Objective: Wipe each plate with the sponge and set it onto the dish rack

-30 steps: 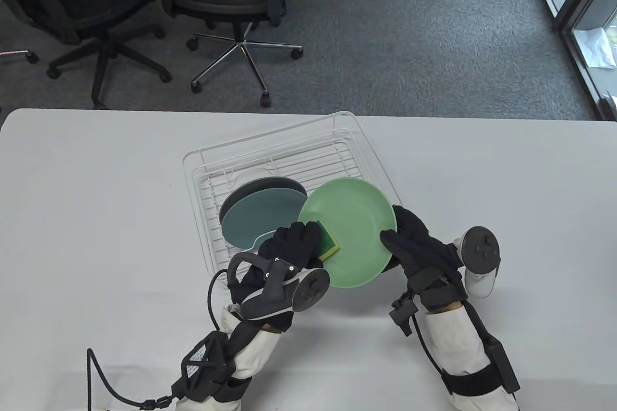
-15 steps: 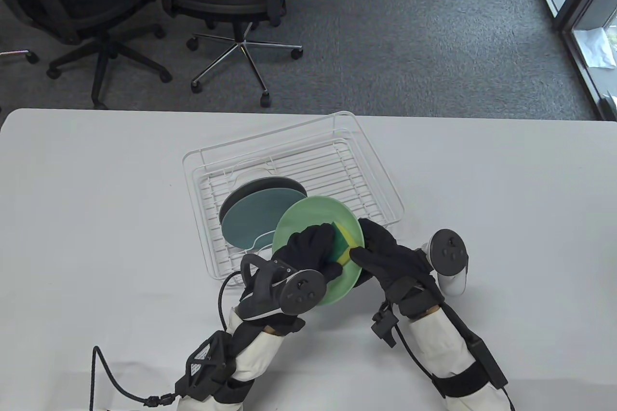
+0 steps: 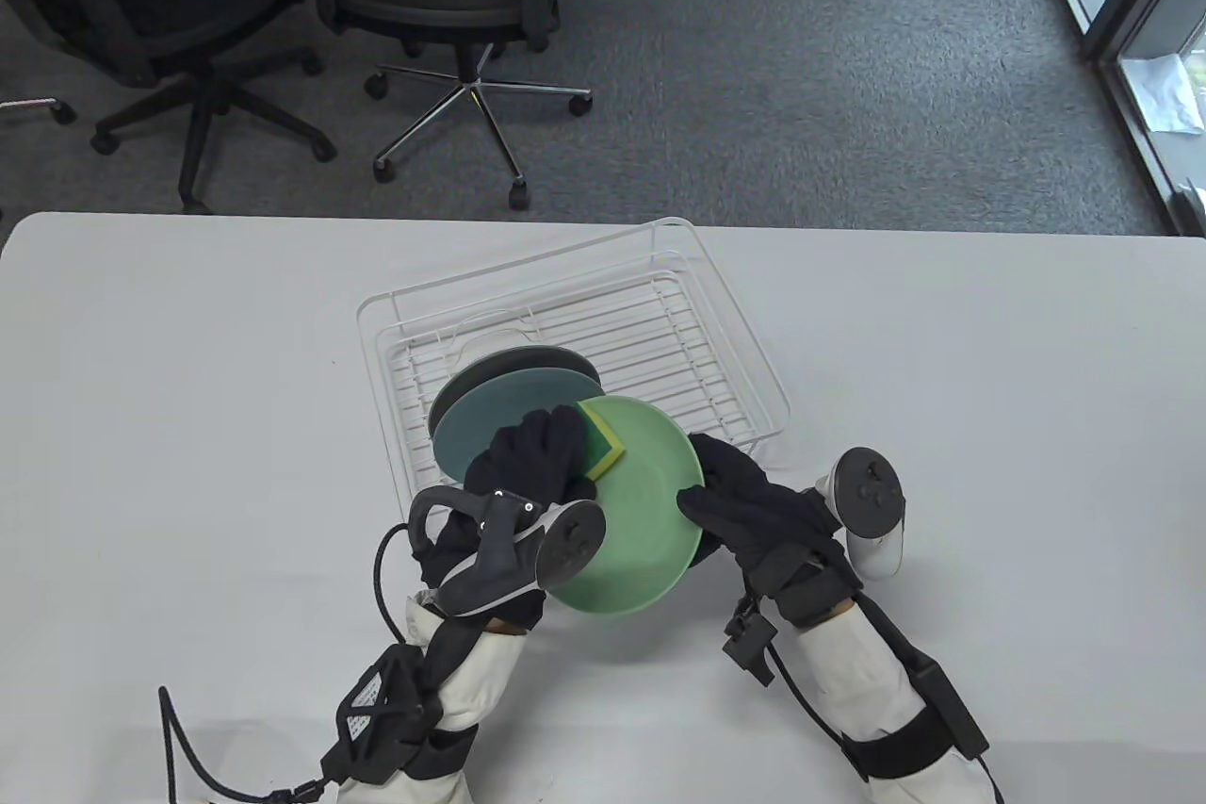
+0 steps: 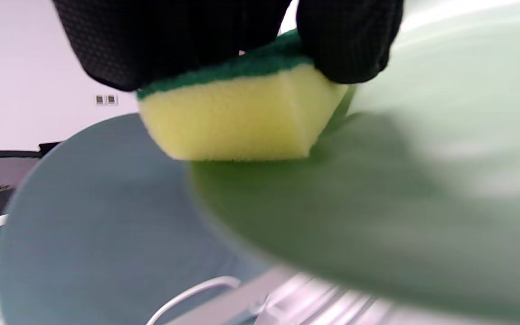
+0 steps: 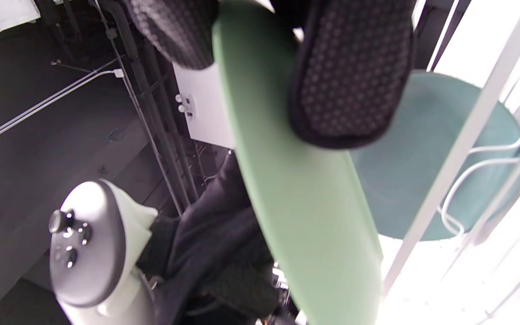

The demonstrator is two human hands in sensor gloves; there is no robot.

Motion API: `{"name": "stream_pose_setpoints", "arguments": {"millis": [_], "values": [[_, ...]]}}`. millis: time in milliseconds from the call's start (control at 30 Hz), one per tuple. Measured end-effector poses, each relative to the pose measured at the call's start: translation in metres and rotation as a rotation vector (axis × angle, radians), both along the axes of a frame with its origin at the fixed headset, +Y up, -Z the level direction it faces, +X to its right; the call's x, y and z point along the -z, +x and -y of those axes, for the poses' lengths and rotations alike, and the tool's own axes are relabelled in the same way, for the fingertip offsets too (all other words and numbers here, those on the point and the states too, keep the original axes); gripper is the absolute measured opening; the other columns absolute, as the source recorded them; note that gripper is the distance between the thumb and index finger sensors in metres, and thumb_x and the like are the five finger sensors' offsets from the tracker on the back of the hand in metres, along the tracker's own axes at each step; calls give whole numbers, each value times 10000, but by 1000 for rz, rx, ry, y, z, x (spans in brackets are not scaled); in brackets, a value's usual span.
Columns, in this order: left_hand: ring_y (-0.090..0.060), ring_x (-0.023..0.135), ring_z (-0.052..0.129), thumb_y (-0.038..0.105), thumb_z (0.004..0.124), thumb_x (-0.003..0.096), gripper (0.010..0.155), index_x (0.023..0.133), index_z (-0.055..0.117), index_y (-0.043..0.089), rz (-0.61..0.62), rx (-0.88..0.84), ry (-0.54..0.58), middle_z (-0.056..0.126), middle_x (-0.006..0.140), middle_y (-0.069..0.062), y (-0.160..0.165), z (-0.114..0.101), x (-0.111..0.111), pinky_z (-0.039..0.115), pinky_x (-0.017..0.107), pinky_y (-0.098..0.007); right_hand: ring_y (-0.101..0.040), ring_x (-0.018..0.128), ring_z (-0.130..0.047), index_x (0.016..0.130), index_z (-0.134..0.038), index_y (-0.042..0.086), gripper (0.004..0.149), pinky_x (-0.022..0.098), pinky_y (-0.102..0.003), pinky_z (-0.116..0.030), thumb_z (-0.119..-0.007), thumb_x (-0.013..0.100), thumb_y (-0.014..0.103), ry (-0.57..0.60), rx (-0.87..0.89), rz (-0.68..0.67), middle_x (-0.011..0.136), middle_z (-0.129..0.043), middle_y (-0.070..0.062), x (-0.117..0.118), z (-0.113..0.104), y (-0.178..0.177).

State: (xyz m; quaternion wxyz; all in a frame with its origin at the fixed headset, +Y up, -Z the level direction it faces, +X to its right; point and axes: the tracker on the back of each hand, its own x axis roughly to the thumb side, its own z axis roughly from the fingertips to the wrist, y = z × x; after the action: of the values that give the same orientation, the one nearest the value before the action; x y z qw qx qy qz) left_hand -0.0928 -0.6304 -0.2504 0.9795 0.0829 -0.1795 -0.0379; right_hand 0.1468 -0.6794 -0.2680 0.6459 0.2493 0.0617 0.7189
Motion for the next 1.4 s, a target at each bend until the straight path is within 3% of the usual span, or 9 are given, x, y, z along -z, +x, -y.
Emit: {"name": "stream_pose_setpoints", "arguments": {"millis": [233, 700, 833, 1067, 1233, 1400], "values": [[-391, 857, 928, 438, 802, 511, 714, 1117, 624, 105, 10, 64, -144, 822, 1046, -202, 7, 4, 1, 853, 592, -475, -505, 649, -872, 1030, -325, -215, 700, 410, -335, -907, -665, 634, 253, -19, 23, 95, 885, -625, -472, 4, 2, 15], [-373, 838, 938, 439, 804, 502, 711, 1097, 632, 90, 343, -176, -196, 826, 1025, -199, 33, -2, -16, 872, 581, -440, -510, 665, -863, 1033, -320, -210, 711, 420, -344, -909, -670, 631, 261, -31, 28, 134, 900, -610, -467, 6, 9, 15], [-369, 822, 948, 442, 795, 507, 704, 1090, 639, 80, 408, -300, -123, 835, 1011, -205, 36, -6, -22, 881, 569, -431, -507, 662, -865, 1039, -313, -207, 742, 416, -335, -907, -667, 619, 292, -42, 46, 72, 904, -611, -466, 5, 12, 6], [-358, 831, 946, 441, 812, 496, 695, 1085, 641, 115, 401, -303, -76, 833, 1014, -187, 34, -6, -23, 881, 578, -429, -510, 631, -876, 1067, -363, -165, 732, 391, -332, -899, -673, 603, 310, -18, 57, -2, 892, -649, -469, 7, 12, 5], [-357, 861, 925, 441, 819, 490, 714, 1103, 602, 145, 350, -226, 17, 812, 1034, -173, 34, -6, -25, 860, 603, -446, -510, 621, -883, 1079, -397, -143, 715, 383, -340, -897, -680, 602, 307, -9, 44, -84, 889, -672, -466, 8, 12, 4], [-366, 861, 923, 438, 803, 499, 725, 1111, 584, 116, 203, -152, 202, 809, 1038, -178, 22, -8, -23, 859, 598, -458, -506, 628, -888, 1079, -405, -137, 704, 387, -350, -894, -697, 602, 291, 33, 13, -125, 889, -682, -460, 5, 7, -1]]}}
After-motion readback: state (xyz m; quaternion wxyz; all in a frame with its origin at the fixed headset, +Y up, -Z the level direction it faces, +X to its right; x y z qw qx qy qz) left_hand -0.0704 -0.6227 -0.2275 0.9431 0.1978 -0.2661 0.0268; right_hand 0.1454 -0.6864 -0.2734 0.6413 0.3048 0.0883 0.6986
